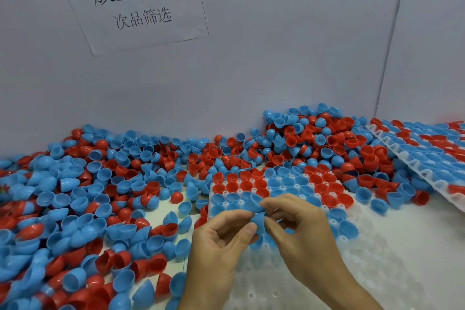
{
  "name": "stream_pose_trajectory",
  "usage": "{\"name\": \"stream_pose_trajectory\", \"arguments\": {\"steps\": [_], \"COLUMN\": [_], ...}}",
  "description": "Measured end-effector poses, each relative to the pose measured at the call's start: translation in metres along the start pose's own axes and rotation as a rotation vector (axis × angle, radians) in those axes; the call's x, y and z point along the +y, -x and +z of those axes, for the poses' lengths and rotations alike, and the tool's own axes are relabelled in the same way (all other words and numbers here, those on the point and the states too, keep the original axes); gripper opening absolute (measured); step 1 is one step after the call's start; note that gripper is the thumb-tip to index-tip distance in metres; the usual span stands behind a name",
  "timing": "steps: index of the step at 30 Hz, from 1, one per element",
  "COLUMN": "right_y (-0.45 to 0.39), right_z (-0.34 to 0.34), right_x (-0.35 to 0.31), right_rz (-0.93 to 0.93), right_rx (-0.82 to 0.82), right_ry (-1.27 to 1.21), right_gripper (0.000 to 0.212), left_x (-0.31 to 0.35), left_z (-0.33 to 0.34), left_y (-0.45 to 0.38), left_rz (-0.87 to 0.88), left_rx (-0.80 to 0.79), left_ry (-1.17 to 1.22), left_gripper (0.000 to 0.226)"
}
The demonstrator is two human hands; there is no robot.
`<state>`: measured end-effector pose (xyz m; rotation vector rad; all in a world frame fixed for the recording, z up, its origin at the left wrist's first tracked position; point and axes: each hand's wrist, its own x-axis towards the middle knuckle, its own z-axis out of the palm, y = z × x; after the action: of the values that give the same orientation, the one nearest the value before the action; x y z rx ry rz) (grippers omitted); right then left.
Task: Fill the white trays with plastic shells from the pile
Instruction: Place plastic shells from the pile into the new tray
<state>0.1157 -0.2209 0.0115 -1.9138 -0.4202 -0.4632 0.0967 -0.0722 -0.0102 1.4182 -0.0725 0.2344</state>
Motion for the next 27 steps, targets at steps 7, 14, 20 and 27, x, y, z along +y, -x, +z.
{"name": "stream_pose_trajectory", "arguments": {"steps": [7, 14, 20, 27], "right_y": [-0.005, -0.028, -0.031, -0.030], "right_z": [-0.009, -0.074, -0.136, -0.123], "right_x": [0.007, 0.030, 0.060, 0.073], "right_rz": [0.034, 0.143, 0.366, 0.459], "right_rx": [-0.145, -0.038, -0.088, -0.321], "right_ry": [0.116, 0.288, 0.634, 0.812], "right_gripper": [0.034, 0.023, 0.016, 0.026], "left_x": [0.001, 0.013, 0.012, 0.007], "left_z": [0.001, -0.007, -0.013, -0.022], "left_y": [0.002, 0.000, -0.002, -0.005], "left_rz": [0.003, 0.077, 0.061, 0.059], "left_rx": [-0.013, 0.067, 0.161, 0.197], "left_ry": [-0.068, -0.032, -0.030, -0.115], "left_gripper": [0.020, 0.033, 0.027, 0.015]}}
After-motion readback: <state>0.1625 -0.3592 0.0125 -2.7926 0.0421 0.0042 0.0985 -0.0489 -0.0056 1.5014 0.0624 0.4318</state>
